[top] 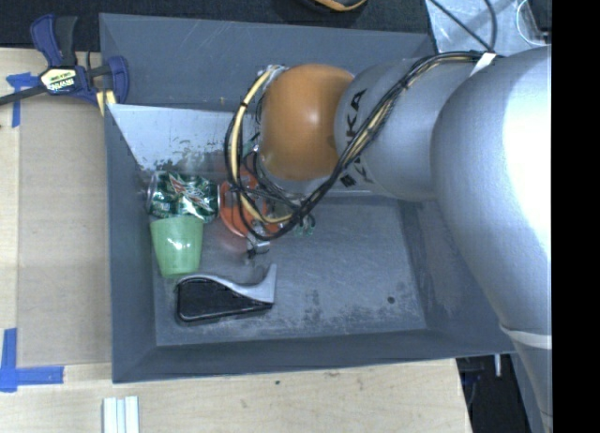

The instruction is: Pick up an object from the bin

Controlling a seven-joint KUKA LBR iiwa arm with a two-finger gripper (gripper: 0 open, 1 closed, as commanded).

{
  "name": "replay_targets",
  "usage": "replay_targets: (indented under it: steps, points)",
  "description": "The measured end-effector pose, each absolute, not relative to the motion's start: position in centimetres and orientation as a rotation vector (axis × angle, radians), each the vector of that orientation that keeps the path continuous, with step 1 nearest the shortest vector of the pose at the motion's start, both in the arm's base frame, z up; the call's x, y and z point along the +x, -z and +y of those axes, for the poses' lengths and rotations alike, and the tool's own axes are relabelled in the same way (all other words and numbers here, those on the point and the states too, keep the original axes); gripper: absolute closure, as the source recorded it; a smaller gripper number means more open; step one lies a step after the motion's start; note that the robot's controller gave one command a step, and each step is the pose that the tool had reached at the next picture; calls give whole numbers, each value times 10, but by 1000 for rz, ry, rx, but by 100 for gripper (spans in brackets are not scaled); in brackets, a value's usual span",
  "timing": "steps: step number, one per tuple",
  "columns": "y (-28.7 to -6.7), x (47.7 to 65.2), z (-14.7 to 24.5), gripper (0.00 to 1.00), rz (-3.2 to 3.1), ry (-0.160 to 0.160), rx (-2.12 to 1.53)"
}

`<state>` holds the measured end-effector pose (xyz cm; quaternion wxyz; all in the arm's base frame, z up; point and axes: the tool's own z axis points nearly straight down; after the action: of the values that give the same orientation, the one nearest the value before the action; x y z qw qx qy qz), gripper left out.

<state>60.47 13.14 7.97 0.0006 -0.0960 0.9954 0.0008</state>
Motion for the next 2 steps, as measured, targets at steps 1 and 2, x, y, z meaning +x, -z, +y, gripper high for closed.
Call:
replay_targets:
  steps: [1, 2]
  points:
    - [-71, 624, 109, 0, 3102, -4, -362]
    - [-79, 605, 131, 100, 3128, -2, -301]
